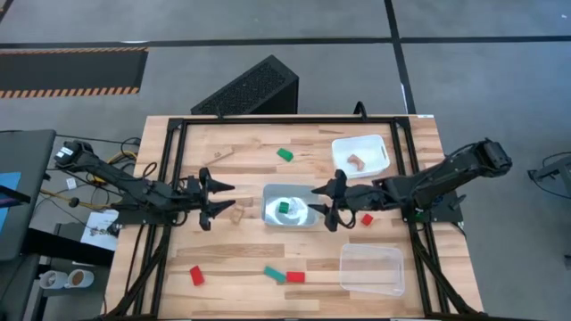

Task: Sort & place blocks by color
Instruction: Put the top red block into the transparent bin

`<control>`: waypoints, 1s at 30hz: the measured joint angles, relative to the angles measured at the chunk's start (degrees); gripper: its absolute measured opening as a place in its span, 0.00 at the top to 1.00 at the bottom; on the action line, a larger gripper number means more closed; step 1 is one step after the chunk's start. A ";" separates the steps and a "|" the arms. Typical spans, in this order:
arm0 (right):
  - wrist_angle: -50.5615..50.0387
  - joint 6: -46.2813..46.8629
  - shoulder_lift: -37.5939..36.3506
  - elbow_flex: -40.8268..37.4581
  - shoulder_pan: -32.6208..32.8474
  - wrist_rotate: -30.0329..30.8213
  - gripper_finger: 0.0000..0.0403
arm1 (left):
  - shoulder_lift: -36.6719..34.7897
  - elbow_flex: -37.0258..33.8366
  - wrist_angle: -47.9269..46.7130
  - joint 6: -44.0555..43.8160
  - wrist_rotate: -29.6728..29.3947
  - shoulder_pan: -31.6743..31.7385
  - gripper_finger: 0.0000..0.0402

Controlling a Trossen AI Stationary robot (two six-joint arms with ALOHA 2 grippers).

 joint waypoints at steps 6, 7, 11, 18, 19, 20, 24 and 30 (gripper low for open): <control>-0.38 2.09 0.00 0.00 0.99 0.07 0.39 | -0.01 0.00 0.04 0.07 0.06 0.00 0.48; -0.40 2.10 0.00 0.00 1.07 0.07 0.39 | -0.01 0.00 0.22 0.11 0.00 0.02 0.48; -0.40 1.66 0.00 0.00 1.16 0.09 0.39 | -0.01 0.00 0.59 0.17 -0.03 1.17 0.48; -0.36 1.57 0.00 0.00 0.46 0.91 0.39 | -0.01 0.00 1.31 1.20 0.50 4.45 0.48; -0.33 1.57 0.00 0.00 0.20 0.92 0.39 | -0.01 0.00 1.67 1.12 0.88 4.85 0.48; -0.29 1.59 0.00 0.00 -0.08 0.92 0.39 | -0.01 0.00 1.96 0.90 1.62 5.09 0.48; -0.12 1.57 0.00 0.00 -0.50 0.96 0.39 | -0.01 0.00 2.23 0.45 4.91 5.49 0.48; -0.11 0.79 0.00 0.00 -1.20 0.92 0.39 | -0.53 0.00 0.87 -2.00 9.95 5.46 0.48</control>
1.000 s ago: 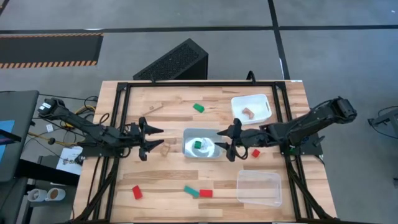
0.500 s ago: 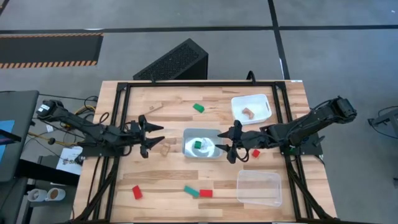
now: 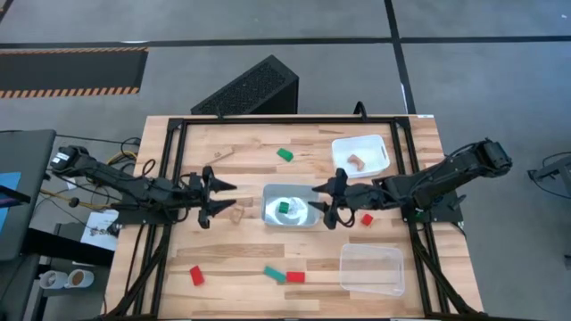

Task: Sort & place blocks by color
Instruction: Put the top red block into the transparent bin

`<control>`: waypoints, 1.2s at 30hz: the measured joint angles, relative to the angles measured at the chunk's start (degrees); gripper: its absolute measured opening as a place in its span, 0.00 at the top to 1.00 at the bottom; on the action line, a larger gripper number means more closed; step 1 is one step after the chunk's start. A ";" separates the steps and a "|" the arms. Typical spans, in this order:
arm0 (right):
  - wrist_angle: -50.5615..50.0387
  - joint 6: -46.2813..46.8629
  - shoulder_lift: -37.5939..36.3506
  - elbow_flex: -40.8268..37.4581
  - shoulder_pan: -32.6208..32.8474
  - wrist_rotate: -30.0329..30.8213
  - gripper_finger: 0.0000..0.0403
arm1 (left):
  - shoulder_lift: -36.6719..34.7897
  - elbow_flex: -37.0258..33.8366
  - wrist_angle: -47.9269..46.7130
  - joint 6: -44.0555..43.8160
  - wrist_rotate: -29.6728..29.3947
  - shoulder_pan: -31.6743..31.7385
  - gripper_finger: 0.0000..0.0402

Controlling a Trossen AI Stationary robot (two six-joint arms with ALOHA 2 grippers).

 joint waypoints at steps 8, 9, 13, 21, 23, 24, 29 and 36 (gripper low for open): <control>-3.49 -0.71 0.00 0.02 -0.24 -1.72 0.39 | 0.09 0.00 -0.25 0.29 -2.58 0.04 0.48; -4.27 -0.80 -0.09 0.02 -0.24 -1.99 0.39 | 0.09 0.00 -0.26 0.21 -2.15 0.02 0.48; -11.08 0.43 -2.27 2.31 -0.26 -1.71 0.39 | 0.09 0.00 -0.77 -0.40 -0.30 -0.04 0.48; -31.96 3.36 -6.32 9.43 0.61 -1.77 0.39 | 0.09 0.00 -1.62 -1.21 0.44 -0.07 0.48; -38.48 11.66 -7.00 9.72 0.06 -2.72 0.39 | 0.08 0.00 -2.03 -1.25 0.43 -0.04 0.48; -42.43 15.45 -7.15 9.88 -0.66 -3.92 0.39 | 0.06 0.00 -2.35 -1.26 0.43 -0.04 0.48; -60.89 26.46 -5.76 9.90 -0.72 -6.19 0.39 | 0.09 0.00 -2.88 -1.46 0.09 -0.04 0.48; -62.43 32.31 -4.80 5.89 5.41 -13.25 0.39 | 0.09 0.02 -3.91 -3.33 0.69 -0.04 0.48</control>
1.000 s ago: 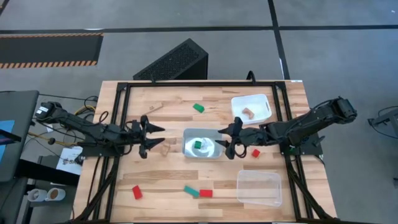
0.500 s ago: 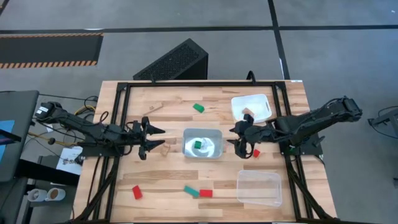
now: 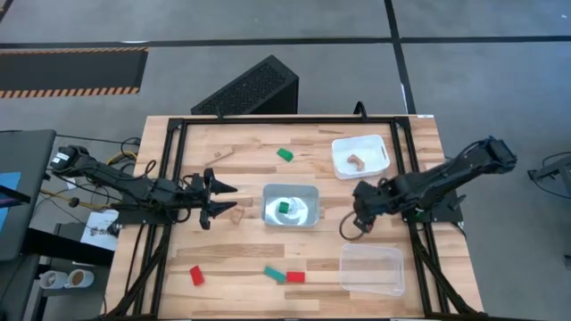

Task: Sort & place blocks by color
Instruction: Put the top red block into the transparent bin

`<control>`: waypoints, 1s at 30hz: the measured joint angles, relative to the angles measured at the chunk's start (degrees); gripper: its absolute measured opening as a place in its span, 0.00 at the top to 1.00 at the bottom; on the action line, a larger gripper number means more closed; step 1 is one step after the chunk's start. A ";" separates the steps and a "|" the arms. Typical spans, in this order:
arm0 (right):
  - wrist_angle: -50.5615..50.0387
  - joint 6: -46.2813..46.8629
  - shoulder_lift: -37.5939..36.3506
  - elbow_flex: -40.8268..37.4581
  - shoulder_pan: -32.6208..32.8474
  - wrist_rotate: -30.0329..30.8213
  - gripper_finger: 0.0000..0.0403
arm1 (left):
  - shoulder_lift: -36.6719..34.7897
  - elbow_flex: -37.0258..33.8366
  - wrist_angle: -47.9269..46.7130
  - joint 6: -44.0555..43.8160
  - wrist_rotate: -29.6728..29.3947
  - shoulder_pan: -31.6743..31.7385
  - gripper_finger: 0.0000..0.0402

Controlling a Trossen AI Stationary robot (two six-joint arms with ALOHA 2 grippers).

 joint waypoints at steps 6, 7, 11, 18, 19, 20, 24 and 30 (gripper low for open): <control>1.28 3.38 -3.25 -5.68 4.91 -1.46 0.39 | 0.00 0.00 -0.33 0.00 0.04 0.00 0.48; 1.95 3.81 -4.18 -6.27 5.43 -0.90 0.39 | 0.00 0.00 -0.33 0.00 0.04 0.00 0.48; 4.54 4.31 -8.29 -7.73 7.34 1.02 0.39 | 0.00 0.00 -0.33 0.11 0.12 0.00 0.48; 11.16 5.36 -10.75 -13.37 11.23 0.90 0.39 | 0.00 0.00 -0.31 1.91 0.14 0.00 0.48; 11.07 6.02 -10.32 -14.11 11.65 0.75 0.39 | 0.00 0.00 -0.29 2.08 0.13 0.00 0.48; 10.50 6.30 -9.95 -14.59 11.95 0.51 0.39 | 0.00 0.00 -0.26 2.12 0.11 0.00 0.48; 9.13 6.79 -9.23 -16.58 11.19 -0.30 0.39 | 0.00 0.00 -0.26 2.09 0.03 0.00 0.48; 12.29 6.92 -9.26 -19.41 8.96 -0.56 0.39 | 0.00 0.00 -0.30 2.07 0.24 0.00 0.48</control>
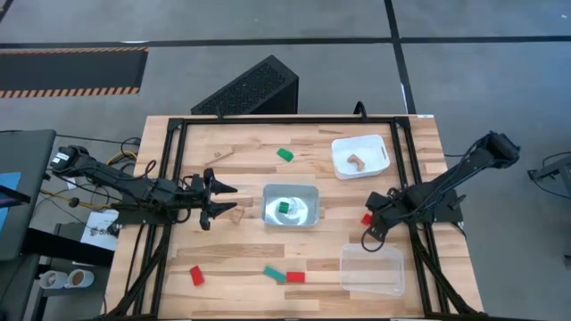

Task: Sort & place blocks by color
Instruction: Put the top red block into the transparent bin

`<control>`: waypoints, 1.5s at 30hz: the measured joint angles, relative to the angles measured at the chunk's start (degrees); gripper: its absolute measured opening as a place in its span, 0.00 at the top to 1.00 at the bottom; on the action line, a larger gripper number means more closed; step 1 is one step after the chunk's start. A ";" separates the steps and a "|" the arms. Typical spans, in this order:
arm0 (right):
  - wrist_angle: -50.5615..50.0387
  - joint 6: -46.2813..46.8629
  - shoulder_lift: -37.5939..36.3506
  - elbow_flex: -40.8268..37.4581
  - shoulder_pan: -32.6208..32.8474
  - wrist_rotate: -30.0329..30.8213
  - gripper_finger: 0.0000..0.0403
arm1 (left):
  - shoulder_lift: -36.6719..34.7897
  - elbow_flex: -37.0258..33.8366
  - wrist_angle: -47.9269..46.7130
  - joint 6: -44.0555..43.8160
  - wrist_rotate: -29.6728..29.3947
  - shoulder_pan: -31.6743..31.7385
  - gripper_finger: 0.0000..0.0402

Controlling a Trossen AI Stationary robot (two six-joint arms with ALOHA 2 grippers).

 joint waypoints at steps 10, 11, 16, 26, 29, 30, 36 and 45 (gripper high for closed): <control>2.88 -1.46 -0.02 -1.15 -1.59 -1.40 0.39 | 0.00 0.00 -0.13 0.00 0.04 0.00 0.48; 2.90 -1.55 -0.02 -1.15 -1.59 -1.30 0.39 | 0.00 0.00 -0.13 0.00 0.04 0.00 0.48; 3.75 -1.26 -0.02 -1.17 -1.59 -1.12 0.39 | 0.00 0.00 -0.13 0.00 0.04 0.00 0.48; 5.25 -0.04 0.66 -1.17 -3.17 2.62 0.39 | 0.00 0.00 -0.13 -0.02 0.04 0.00 0.48; 5.80 0.00 2.61 -1.05 -3.69 2.71 0.39 | 0.00 0.00 -0.13 -0.03 0.04 0.00 0.48; 6.33 -0.02 3.70 -0.89 -3.69 2.88 0.39 | 0.00 0.00 -0.16 -0.04 0.04 0.00 0.48; 9.35 -2.82 11.92 -1.20 -3.81 2.76 0.39 | 0.00 0.02 -0.84 -0.97 0.09 0.00 0.48; 8.93 -6.99 16.61 1.19 -4.09 2.33 0.44 | 0.00 0.07 -1.77 -1.37 0.09 0.07 0.48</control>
